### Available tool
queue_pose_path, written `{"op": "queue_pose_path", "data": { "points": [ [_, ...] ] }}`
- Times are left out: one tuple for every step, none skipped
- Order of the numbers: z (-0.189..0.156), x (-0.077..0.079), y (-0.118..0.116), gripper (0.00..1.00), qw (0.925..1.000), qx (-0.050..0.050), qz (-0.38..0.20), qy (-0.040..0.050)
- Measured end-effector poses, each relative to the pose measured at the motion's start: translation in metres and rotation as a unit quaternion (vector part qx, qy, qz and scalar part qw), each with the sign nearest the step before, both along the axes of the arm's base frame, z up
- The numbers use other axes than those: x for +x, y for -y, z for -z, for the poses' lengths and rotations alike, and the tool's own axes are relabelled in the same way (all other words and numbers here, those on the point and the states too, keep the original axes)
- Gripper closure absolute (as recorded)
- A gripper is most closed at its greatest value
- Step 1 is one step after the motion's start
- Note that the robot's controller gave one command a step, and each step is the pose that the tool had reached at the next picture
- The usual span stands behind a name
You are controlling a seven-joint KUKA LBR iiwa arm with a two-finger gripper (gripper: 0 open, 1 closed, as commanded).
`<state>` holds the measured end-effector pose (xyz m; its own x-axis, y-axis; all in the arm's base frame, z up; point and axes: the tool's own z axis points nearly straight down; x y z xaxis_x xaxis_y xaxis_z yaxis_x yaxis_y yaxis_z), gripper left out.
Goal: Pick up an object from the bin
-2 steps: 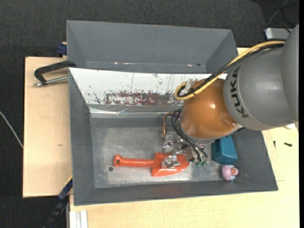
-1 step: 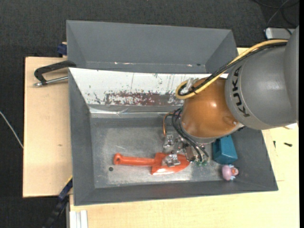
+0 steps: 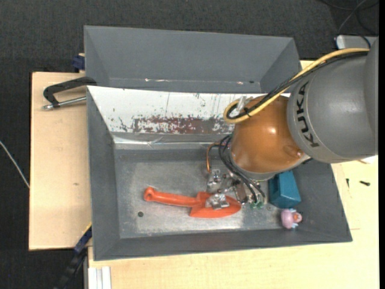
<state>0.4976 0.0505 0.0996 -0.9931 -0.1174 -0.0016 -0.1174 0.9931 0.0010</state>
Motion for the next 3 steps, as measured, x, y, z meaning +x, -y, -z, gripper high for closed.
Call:
{"op": "queue_pose_path", "data": {
  "points": [
    [-0.013,-0.002,0.000,1.00,1.0000,0.000,0.000,-0.0030],
    [-0.034,-0.001,0.000,1.00,1.0000,0.000,0.000,-0.0009],
    [-0.049,0.001,-0.001,1.00,1.0000,0.000,0.000,0.0018]
  ]
}}
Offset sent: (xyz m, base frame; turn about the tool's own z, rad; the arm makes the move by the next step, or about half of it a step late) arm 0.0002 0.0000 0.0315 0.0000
